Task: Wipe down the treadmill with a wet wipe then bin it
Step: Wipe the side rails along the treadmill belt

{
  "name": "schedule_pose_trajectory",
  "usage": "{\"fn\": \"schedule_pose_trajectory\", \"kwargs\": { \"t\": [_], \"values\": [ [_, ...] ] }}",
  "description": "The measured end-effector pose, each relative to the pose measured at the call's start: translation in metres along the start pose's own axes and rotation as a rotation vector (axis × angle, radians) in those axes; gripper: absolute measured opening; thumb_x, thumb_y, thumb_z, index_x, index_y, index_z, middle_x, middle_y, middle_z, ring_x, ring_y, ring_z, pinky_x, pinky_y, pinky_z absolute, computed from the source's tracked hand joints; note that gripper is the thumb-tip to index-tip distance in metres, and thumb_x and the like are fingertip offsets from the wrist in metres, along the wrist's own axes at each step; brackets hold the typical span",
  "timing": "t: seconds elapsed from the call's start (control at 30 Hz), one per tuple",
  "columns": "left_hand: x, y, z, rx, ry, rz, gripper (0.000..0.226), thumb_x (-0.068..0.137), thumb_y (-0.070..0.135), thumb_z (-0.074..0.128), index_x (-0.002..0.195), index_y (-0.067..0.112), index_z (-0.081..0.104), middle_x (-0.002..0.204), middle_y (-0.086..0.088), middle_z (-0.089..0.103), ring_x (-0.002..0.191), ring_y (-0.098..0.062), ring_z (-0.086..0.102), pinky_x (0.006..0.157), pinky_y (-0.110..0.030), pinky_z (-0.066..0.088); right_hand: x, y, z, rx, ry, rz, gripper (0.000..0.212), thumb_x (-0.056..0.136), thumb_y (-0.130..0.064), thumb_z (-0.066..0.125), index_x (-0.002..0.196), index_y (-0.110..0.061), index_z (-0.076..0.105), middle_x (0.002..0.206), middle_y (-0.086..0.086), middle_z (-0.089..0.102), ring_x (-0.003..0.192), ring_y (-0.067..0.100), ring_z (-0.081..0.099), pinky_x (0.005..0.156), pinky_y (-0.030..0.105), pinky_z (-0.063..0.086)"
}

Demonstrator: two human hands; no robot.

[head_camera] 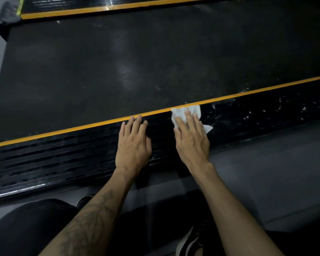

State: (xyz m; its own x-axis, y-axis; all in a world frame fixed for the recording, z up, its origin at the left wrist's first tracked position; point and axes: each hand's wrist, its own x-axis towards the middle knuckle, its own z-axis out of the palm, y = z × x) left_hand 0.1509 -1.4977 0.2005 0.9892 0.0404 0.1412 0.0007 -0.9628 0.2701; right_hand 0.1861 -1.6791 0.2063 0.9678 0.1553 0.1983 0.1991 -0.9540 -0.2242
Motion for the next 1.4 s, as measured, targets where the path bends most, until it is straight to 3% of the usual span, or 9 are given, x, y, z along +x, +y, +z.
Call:
{"fn": "schedule_pose_trajectory", "kwargs": {
  "t": [0.17, 0.27, 0.47, 0.67, 1.1, 1.2, 1.4],
  "values": [
    [-0.001, 0.002, -0.001, 0.003, 0.005, -0.002, 0.054, 0.098, 0.028, 0.033, 0.143, 0.006, 0.053, 0.158, -0.016, 0.043, 0.151, -0.034, 0.034, 0.124, -0.054, 0.026, -0.003, -0.020, 0.003, 0.008, 0.018, 0.000, 0.039, 0.102, -0.030, 0.050, 0.137, -0.017, 0.059, 0.155, 0.022, 0.045, 0.145, 0.042, 0.040, 0.117, 0.050, 0.039],
    [0.000, 0.002, -0.001, 0.011, 0.005, 0.001, 0.054, 0.098, 0.028, 0.033, 0.143, 0.007, 0.053, 0.158, -0.016, 0.043, 0.150, -0.033, 0.034, 0.124, -0.053, 0.026, -0.006, -0.026, 0.007, 0.013, 0.000, -0.107, 0.040, 0.102, -0.031, 0.050, 0.139, -0.019, 0.058, 0.156, 0.020, 0.045, 0.146, 0.040, 0.040, 0.118, 0.049, 0.037],
    [0.000, 0.002, -0.001, 0.008, 0.008, 0.005, 0.054, 0.098, 0.028, 0.032, 0.143, 0.007, 0.053, 0.157, -0.016, 0.044, 0.150, -0.034, 0.034, 0.124, -0.054, 0.026, 0.001, -0.003, 0.000, 0.013, 0.010, 0.052, 0.040, 0.105, -0.028, 0.047, 0.142, -0.016, 0.056, 0.158, 0.019, 0.042, 0.148, 0.040, 0.036, 0.117, 0.054, 0.038],
    [0.000, 0.001, -0.001, -0.004, 0.010, 0.011, 0.047, 0.099, 0.022, 0.044, 0.143, 0.006, 0.053, 0.157, -0.017, 0.043, 0.150, -0.035, 0.034, 0.125, -0.054, 0.025, 0.004, -0.008, 0.003, -0.058, -0.002, -0.011, 0.038, 0.104, -0.026, 0.052, 0.141, -0.020, 0.056, 0.156, 0.023, 0.043, 0.145, 0.043, 0.039, 0.116, 0.050, 0.039],
    [0.001, 0.000, 0.001, 0.009, 0.002, 0.007, 0.052, 0.098, 0.027, 0.035, 0.142, 0.007, 0.053, 0.157, -0.016, 0.043, 0.151, -0.034, 0.034, 0.124, -0.054, 0.026, 0.000, -0.016, 0.007, -0.044, -0.040, -0.059, 0.035, 0.104, -0.023, 0.051, 0.139, -0.021, 0.056, 0.158, 0.022, 0.040, 0.147, 0.043, 0.036, 0.118, 0.051, 0.036],
    [0.000, 0.001, 0.001, 0.002, 0.000, 0.007, 0.052, 0.098, 0.027, 0.036, 0.143, 0.006, 0.053, 0.158, -0.016, 0.043, 0.151, -0.033, 0.033, 0.125, -0.053, 0.025, -0.001, -0.018, 0.008, -0.061, -0.039, -0.078, 0.037, 0.105, -0.027, 0.048, 0.141, -0.023, 0.054, 0.160, 0.019, 0.040, 0.148, 0.040, 0.036, 0.119, 0.050, 0.035],
    [0.001, 0.001, 0.000, 0.008, -0.013, 0.008, 0.051, 0.100, 0.026, 0.038, 0.145, 0.007, 0.052, 0.159, -0.016, 0.042, 0.151, -0.034, 0.032, 0.125, -0.054, 0.024, 0.002, -0.003, 0.000, -0.026, -0.030, 0.059, 0.047, 0.107, -0.033, 0.032, 0.145, -0.017, 0.053, 0.160, 0.021, 0.038, 0.149, 0.041, 0.034, 0.119, 0.053, 0.035]
  ]
}}
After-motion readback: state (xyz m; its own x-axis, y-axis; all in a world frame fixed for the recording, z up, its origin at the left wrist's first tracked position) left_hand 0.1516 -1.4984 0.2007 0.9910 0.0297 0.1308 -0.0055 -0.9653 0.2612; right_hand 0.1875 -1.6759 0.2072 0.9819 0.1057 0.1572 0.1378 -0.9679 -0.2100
